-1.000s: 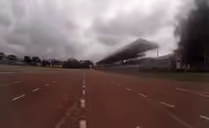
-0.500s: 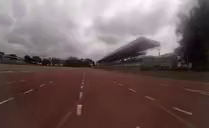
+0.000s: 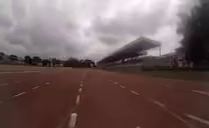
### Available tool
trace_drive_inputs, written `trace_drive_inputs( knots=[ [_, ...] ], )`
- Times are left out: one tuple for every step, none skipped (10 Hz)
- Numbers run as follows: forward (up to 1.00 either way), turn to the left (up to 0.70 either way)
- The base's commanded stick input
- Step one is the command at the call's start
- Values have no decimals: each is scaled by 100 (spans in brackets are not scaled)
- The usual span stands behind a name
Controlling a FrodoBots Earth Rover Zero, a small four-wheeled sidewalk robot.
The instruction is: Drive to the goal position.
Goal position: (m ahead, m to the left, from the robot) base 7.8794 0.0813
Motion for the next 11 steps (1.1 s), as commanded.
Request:
trace_drive_inputs(
  knots=[
    [70, 0],
    [70, 0],
    [70, 0],
    [70, 0],
    [70, 0],
    [70, 0],
    [70, 0],
    [70, 0],
    [70, 0],
    [70, 0],
    [70, 0]
  ],
)
